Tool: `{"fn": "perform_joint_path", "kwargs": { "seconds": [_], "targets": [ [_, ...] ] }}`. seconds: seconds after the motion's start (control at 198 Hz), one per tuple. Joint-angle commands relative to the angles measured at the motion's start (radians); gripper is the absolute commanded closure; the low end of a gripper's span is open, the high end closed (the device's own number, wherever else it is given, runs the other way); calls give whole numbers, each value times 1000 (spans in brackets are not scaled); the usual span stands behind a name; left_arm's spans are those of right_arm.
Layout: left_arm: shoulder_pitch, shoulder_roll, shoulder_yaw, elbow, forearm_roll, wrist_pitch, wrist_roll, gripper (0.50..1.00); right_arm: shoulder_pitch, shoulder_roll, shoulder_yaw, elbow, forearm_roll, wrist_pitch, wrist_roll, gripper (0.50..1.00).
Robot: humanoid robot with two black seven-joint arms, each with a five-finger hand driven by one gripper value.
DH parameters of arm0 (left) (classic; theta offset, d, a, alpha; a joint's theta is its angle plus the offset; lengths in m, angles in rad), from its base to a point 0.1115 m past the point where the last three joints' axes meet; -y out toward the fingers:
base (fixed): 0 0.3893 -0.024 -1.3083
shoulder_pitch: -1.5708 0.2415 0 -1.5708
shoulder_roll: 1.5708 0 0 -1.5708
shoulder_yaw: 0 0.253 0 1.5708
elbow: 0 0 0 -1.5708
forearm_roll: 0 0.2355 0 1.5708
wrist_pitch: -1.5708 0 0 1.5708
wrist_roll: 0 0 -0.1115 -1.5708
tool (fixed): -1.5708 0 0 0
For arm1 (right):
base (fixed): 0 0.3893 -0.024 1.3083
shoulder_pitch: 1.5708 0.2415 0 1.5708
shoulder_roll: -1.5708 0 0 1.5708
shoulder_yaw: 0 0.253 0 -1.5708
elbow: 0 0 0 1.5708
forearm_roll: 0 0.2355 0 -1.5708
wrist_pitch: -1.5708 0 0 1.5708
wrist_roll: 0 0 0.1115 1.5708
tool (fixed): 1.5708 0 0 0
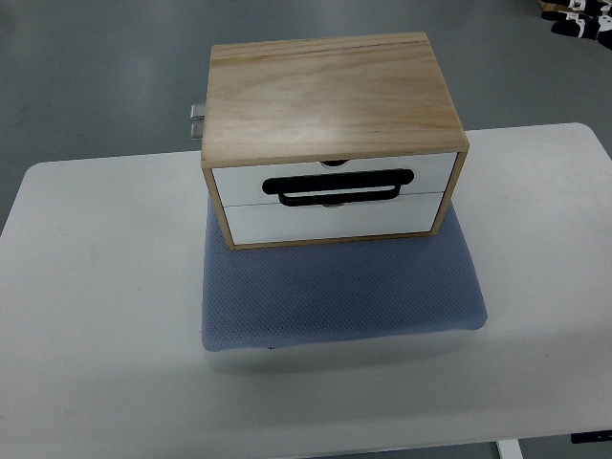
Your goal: Open wood drawer with right hand
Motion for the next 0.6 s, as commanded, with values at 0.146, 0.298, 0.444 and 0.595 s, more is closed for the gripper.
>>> {"fn": "perform_joint_path", "kwargs": {
  "seconds": [0.146, 0.298, 0.444, 0.595],
  "targets": [
    [-1, 0, 0, 0, 0, 0, 0, 500, 262, -86, -243, 210, -1, 44, -1, 548],
    [1, 0, 0, 0, 0, 0, 0, 500, 422, -91, -403, 293, -6, 53, -8, 548],
    [0, 0, 0, 0, 0, 0, 0, 500, 627, -71, -648, 368, -7, 52, -11, 548],
    [1, 0, 0, 0, 0, 0, 0, 500, 805, 12, -865, 386, -7, 49, -6, 548]
  ]
}}
